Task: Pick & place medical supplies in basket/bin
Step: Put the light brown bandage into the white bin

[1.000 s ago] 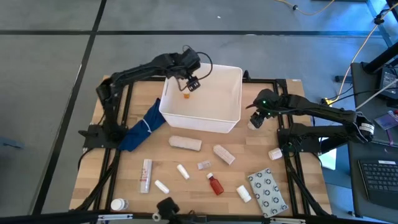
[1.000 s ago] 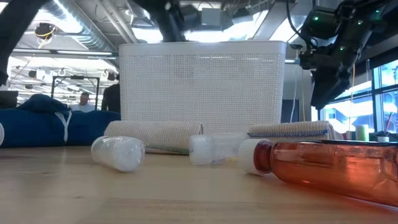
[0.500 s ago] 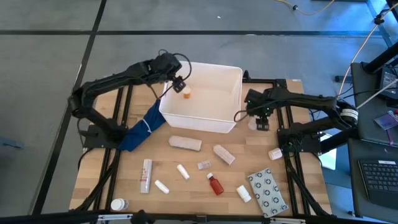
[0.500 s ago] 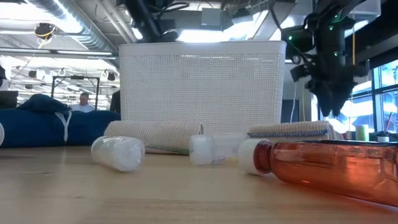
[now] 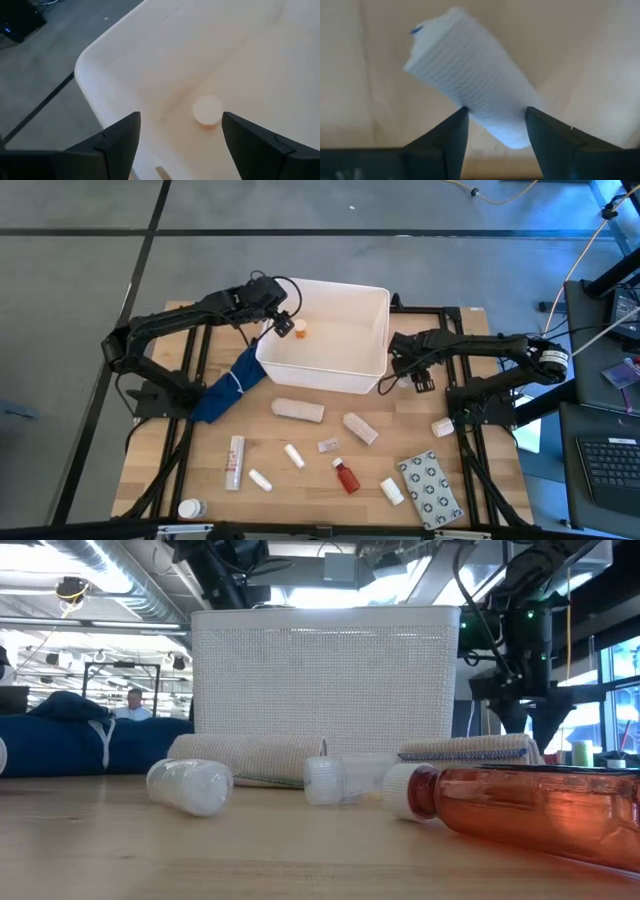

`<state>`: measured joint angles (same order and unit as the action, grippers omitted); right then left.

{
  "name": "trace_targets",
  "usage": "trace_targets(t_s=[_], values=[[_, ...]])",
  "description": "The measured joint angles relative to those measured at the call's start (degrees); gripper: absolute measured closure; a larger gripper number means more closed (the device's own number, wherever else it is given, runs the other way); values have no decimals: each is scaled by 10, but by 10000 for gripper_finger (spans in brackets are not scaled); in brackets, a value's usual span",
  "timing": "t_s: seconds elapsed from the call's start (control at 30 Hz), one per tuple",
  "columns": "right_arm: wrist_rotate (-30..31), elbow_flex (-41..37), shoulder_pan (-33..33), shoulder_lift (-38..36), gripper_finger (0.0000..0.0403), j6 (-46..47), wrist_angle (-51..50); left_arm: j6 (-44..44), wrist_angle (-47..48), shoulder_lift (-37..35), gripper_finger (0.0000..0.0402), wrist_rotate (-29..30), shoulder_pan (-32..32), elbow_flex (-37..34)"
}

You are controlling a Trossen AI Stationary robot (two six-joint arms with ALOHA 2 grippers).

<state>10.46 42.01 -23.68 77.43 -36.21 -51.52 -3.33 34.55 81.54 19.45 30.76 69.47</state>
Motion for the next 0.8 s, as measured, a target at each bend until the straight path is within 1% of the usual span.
trace_targets(t_s=[0.1,0.23,0.4,0.47,0.53,0.67,0.73,0.8], values=[[-14,-14,0,-1,230,-21,18,0,-5,0,132,-3,0,0],[-7,-26,0,-2,264,-29,25,0,-5,0,131,-5,0,0],[4,-25,0,-2,337,-20,20,0,-5,0,131,-10,0,0],[4,-16,0,-2,373,-14,1,0,-5,0,132,-10,0,0],[19,-1,0,1,392,6,-31,5,-5,0,132,-10,0,0],[83,50,0,-9,395,106,-85,13,1,-1,130,-10,1,0],[126,85,0,-13,398,187,-137,11,1,-1,131,-10,1,0],[181,127,0,-17,398,284,-182,11,1,-2,132,-10,1,0]])
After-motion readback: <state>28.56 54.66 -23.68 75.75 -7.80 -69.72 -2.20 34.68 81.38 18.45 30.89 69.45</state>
